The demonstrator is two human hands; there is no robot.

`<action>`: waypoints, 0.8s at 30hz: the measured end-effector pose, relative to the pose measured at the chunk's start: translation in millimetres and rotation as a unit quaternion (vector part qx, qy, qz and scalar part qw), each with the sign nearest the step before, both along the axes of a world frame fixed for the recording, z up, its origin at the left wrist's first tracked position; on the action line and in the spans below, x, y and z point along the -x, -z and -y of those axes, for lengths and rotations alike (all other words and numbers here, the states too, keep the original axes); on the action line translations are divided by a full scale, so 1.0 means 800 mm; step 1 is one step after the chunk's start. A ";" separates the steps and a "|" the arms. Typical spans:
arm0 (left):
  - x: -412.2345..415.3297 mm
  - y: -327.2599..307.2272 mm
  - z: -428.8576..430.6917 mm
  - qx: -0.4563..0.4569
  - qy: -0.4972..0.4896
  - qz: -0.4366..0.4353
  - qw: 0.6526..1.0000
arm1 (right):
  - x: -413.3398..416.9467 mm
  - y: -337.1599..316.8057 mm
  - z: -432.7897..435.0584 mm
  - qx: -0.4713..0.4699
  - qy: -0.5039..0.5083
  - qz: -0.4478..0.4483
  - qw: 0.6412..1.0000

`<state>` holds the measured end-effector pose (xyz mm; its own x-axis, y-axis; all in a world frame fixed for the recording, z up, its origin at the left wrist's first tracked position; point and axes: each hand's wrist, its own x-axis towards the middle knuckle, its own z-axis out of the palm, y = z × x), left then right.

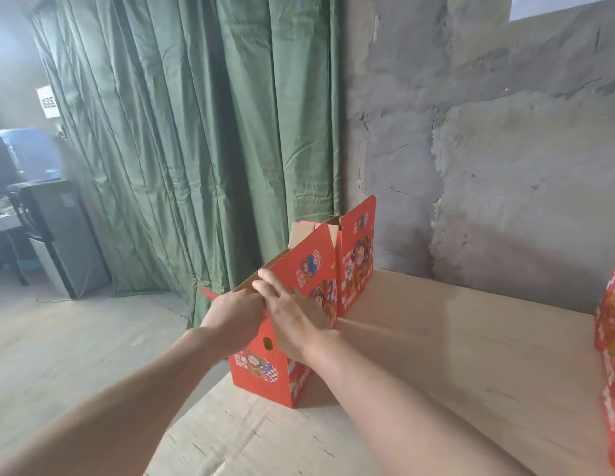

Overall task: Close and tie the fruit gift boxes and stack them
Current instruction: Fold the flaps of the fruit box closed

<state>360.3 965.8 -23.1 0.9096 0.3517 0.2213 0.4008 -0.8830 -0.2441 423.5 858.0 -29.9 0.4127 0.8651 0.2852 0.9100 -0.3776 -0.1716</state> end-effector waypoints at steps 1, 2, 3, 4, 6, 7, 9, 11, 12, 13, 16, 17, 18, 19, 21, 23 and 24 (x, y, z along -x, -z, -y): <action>-0.002 -0.003 0.007 0.001 0.025 -0.003 1.000 | -0.005 0.004 0.007 -0.019 0.014 0.010 1.000; -0.005 -0.006 0.018 0.002 0.049 -0.011 0.999 | -0.011 0.007 0.018 -0.027 0.031 0.013 0.999; -0.010 -0.009 0.031 0.005 0.072 -0.022 0.997 | -0.017 0.007 0.032 -0.030 0.048 0.012 0.998; -0.016 -0.011 0.047 0.001 0.090 -0.037 0.995 | -0.023 0.006 0.047 -0.028 0.064 0.010 0.998; -0.025 -0.017 0.086 -0.018 0.110 -0.064 0.992 | -0.035 0.004 0.081 -0.027 0.080 -0.002 0.996; -0.028 -0.020 0.105 -0.016 0.117 -0.071 0.990 | -0.039 0.004 0.098 -0.032 0.079 -0.012 0.996; -0.031 -0.024 0.145 0.019 0.129 -0.078 0.988 | -0.043 0.005 0.140 -0.052 0.044 -0.040 0.997; -0.029 -0.026 0.182 0.063 0.142 -0.086 0.984 | -0.045 0.006 0.182 -0.041 -0.005 -0.059 0.997; -0.026 -0.030 0.195 0.097 0.160 -0.089 0.978 | -0.045 0.007 0.201 -0.031 -0.016 -0.072 0.997; -0.022 -0.034 0.202 0.150 0.186 -0.094 0.967 | -0.041 0.007 0.218 -0.025 -0.008 -0.098 0.995; -0.004 -0.057 0.180 0.435 0.206 -0.060 0.874 | -0.027 0.010 0.257 0.015 0.071 -0.167 0.983; 0.002 -0.058 0.158 0.464 0.177 -0.025 0.867 | -0.020 0.013 0.266 0.045 0.087 -0.186 0.978; 0.011 -0.057 0.133 0.401 0.154 -0.017 0.903 | -0.011 0.017 0.272 0.057 0.089 -0.226 0.968; 0.023 -0.048 0.110 0.265 0.143 -0.054 0.952 | 0.000 0.021 0.276 0.043 0.090 -0.278 0.955; 0.050 -0.017 0.081 0.067 0.135 -0.200 0.968 | 0.013 0.025 0.275 -0.004 0.134 -0.312 0.941; 0.067 0.013 0.078 0.004 0.140 -0.268 0.953 | 0.019 0.024 0.271 -0.014 0.175 -0.285 0.942; 0.070 0.019 0.082 -0.009 0.142 -0.259 0.955 | 0.021 0.023 0.269 -0.012 0.175 -0.285 0.942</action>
